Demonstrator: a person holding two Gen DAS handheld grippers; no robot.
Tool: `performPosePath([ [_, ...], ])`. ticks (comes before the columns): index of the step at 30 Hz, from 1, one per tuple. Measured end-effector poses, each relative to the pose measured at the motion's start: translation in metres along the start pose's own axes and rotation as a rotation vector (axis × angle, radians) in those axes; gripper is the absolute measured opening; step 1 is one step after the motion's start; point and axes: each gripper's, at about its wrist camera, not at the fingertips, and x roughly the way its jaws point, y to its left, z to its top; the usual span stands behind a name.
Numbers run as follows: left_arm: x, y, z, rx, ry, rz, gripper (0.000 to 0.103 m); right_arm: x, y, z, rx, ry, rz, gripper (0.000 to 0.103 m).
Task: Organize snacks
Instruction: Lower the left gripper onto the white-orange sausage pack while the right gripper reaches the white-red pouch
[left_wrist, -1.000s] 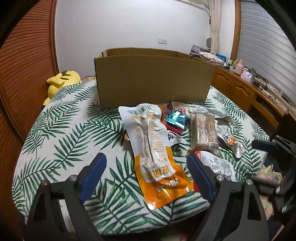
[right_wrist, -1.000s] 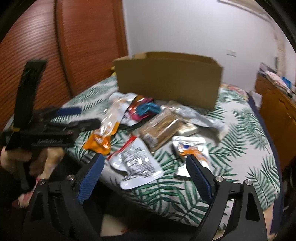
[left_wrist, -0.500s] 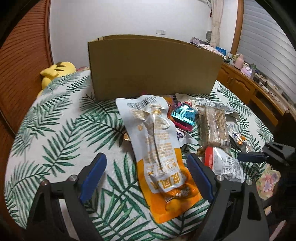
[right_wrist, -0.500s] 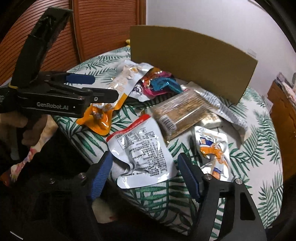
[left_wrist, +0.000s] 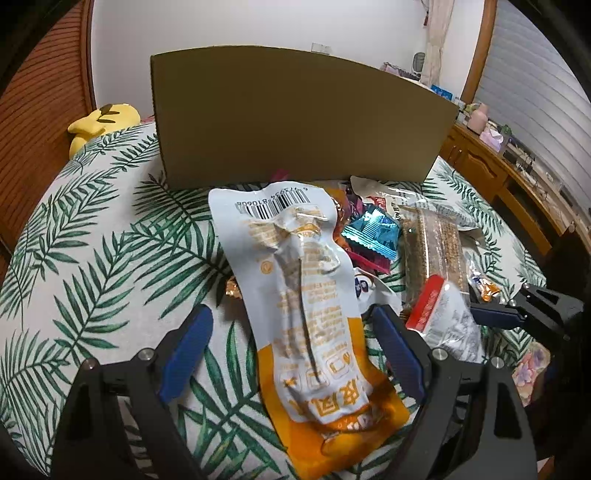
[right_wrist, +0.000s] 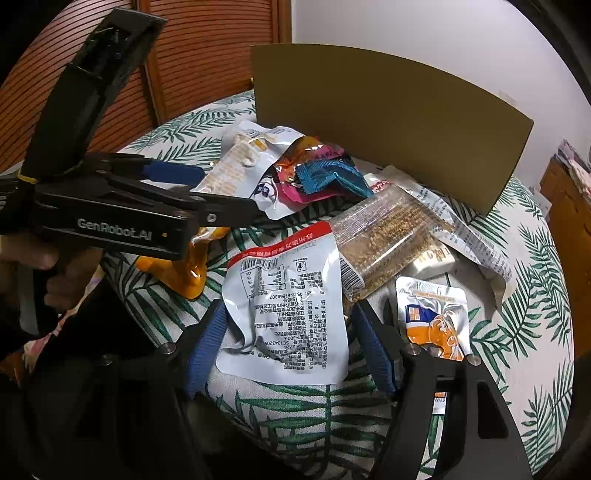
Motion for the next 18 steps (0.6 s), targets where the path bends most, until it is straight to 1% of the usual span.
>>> performPosePath([
  [1,0.001,0.0,0.001,0.0,0.0,-0.002,0.089,0.0,-0.001,0.001,0.0,0.0,0.002,0.063],
  [2,0.001,0.002,0.001,-0.006,-0.001,-0.008,0.089,-0.001,-0.002,-0.001,0.003,-0.001,0.003,0.062],
  [6,0.0,0.008,0.004,-0.038,-0.003,-0.042,0.087,-0.006,-0.003,-0.003,-0.002,-0.002,0.004,0.06],
  [10,0.0,0.01,0.005,-0.029,-0.006,-0.048,0.082,-0.007,-0.004,-0.002,0.0,-0.007,0.004,0.059],
  [12,0.0,0.01,0.007,-0.027,-0.005,-0.052,0.074,-0.006,-0.004,-0.001,0.004,-0.011,0.005,0.059],
  [14,0.002,0.01,0.011,-0.046,0.002,-0.054,0.072,-0.006,-0.005,-0.001,0.006,-0.014,0.005,0.059],
  [16,0.005,0.007,0.014,-0.044,0.011,-0.067,0.065,-0.006,-0.004,-0.002,0.003,-0.016,0.001,0.06],
  [17,0.006,0.004,0.014,-0.024,0.015,-0.062,0.059,-0.006,-0.004,-0.002,0.003,-0.016,0.001,0.06],
  [18,0.005,0.002,0.013,-0.016,0.014,-0.061,0.055,-0.006,-0.004,-0.002,0.005,-0.017,0.002,0.06],
])
